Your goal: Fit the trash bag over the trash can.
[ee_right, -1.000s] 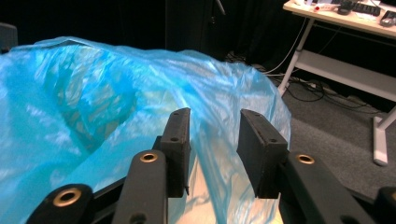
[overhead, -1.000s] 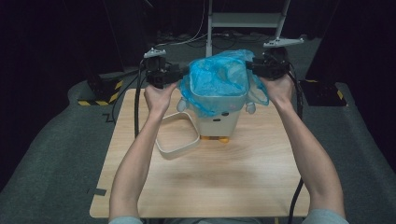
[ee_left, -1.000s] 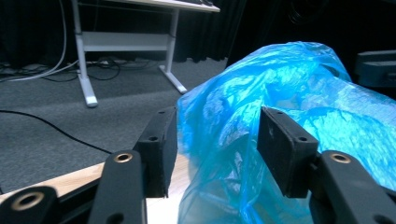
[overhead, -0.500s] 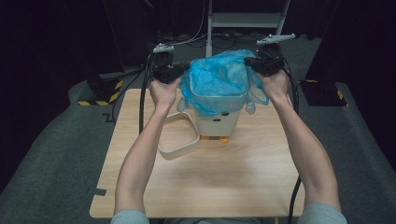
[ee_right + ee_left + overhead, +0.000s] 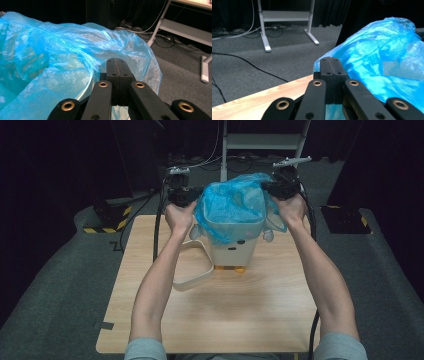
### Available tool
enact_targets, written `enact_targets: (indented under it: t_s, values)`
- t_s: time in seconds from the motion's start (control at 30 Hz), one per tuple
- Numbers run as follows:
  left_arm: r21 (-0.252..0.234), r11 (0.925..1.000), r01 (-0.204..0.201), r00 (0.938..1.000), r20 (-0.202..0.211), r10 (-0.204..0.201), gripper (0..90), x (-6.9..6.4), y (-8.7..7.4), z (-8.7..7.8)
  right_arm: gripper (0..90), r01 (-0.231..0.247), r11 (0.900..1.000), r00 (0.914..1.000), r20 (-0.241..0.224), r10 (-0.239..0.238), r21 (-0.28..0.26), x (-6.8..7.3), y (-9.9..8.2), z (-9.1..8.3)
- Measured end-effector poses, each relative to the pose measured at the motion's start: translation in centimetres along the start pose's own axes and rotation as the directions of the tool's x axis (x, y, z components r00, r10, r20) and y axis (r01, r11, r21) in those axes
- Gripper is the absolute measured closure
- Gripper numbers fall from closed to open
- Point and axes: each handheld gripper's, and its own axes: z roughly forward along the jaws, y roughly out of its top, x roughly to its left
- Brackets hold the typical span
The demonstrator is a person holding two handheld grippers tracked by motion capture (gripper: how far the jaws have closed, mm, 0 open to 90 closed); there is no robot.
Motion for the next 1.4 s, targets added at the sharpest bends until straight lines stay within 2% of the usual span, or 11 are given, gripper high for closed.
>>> enact_targets:
  t_s: [0.37,0.43,0.5,0.53,0.63,0.77,0.87,1.03,1.13,1.27,1.4]
  values:
    - [0.055,0.9983,-0.018,0.9998,-0.007,0.018,89.8,-0.1,-0.4,2.0,90.0,-0.017,0.9983,0.9996,-0.023,0.018,0.056,-0.3,-0.9,2.1]
    - [0.050,0.9985,-0.024,0.9997,-0.007,0.024,89.8,-0.2,-0.5,1.8,90.0,-0.018,0.9978,0.9994,-0.029,0.020,0.064,-0.3,-1.2,2.2]
    - [0.021,0.9994,-0.027,0.9996,-0.007,0.027,89.6,-0.1,-0.4,1.1,90.0,-0.022,0.9981,0.9993,-0.030,0.024,0.058,-0.4,-1.4,2.0]
    - [0.014,0.9995,-0.027,0.9996,-0.006,0.027,83.3,-0.2,-0.4,0.7,89.7,-0.028,0.9986,0.9992,-0.026,0.029,0.045,-0.5,-1.5,1.6]
    - [-0.014,0.9972,-0.073,0.9968,-0.032,0.073,71.4,-0.7,0.0,-1.0,86.6,-0.015,0.9999,0.9999,-0.001,0.015,0.005,-0.5,-1.5,0.3]
    - [-0.066,0.9944,-0.083,0.9965,-0.013,0.082,58.2,-1.0,0.6,-2.9,83.0,0.006,0.9993,0.9999,0.011,-0.005,-0.037,-0.5,-1.2,-1.6]
    - [-0.103,0.9915,-0.079,0.9966,0.018,0.081,52.0,-1.5,0.9,-4.0,79.1,0.007,0.9981,1.0000,0.004,-0.007,-0.061,-0.4,-1.0,-2.5]
    - [-0.100,0.9886,-0.113,0.9919,0.048,0.118,47.5,-2.3,0.9,-4.0,71.4,0.012,0.9954,0.9994,-0.030,-0.015,-0.095,0.1,-0.5,-3.0]
    - [-0.080,0.9883,-0.130,0.9899,0.047,0.134,48.9,-2.5,0.8,-3.5,67.2,0.011,0.9956,0.9990,-0.042,-0.015,-0.093,0.5,-0.3,-2.7]
    - [-0.060,0.9849,-0.163,0.9861,0.024,0.164,68.2,-2.8,0.6,-2.9,67.0,0.000,0.9967,0.9983,-0.058,-0.004,-0.082,0.6,-0.3,-1.9]
    - [-0.054,0.9852,-0.163,0.9863,0.019,0.164,83.4,-2.6,0.5,-2.5,76.8,-0.004,0.9970,0.9966,-0.082,-0.003,-0.077,0.7,-0.4,-1.3]
